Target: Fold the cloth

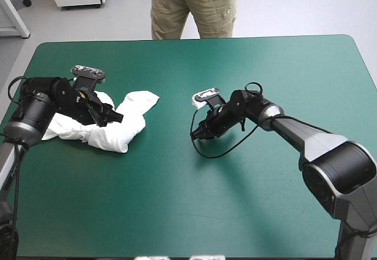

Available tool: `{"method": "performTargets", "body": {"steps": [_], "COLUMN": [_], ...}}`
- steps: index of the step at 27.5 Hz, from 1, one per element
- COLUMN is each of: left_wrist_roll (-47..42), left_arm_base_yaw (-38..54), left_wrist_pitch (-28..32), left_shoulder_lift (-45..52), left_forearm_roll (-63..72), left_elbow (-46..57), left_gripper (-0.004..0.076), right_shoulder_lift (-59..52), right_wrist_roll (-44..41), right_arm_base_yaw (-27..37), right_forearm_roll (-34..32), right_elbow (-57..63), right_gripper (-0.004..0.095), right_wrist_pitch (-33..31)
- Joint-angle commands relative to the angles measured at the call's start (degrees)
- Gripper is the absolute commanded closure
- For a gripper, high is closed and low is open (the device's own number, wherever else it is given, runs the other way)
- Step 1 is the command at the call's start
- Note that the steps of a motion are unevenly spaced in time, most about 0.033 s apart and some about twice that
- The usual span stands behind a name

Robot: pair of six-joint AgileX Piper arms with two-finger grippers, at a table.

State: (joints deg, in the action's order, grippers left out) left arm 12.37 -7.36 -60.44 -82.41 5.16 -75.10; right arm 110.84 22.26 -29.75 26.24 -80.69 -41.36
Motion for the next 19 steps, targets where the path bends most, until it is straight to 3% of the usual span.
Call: {"method": "performTargets", "body": {"steps": [1, 19], "left_wrist_roll": [-0.4, 0.2], "left_arm_base_yaw": [0.0, 0.0], "left_wrist_pitch": [1.5, 1.1], "left_shoulder_lift": [1.8, 1.9], "left_forearm_roll": [0.7, 0.7], "left_elbow": [-1.6, -1.6], "left_gripper": [0.036, 0.036], "right_shoulder_lift": [-1.0, -4.4], "right_wrist_roll": [0.5, 0.5], "right_arm_base_yaw": [-0.4, -0.4], "right_forearm_roll": [0.1, -0.7], "right_elbow": [-0.7, -0.8], "right_gripper": [0.0562, 0.0561], "right_wrist_pitch": [-0.9, -0.8]}}
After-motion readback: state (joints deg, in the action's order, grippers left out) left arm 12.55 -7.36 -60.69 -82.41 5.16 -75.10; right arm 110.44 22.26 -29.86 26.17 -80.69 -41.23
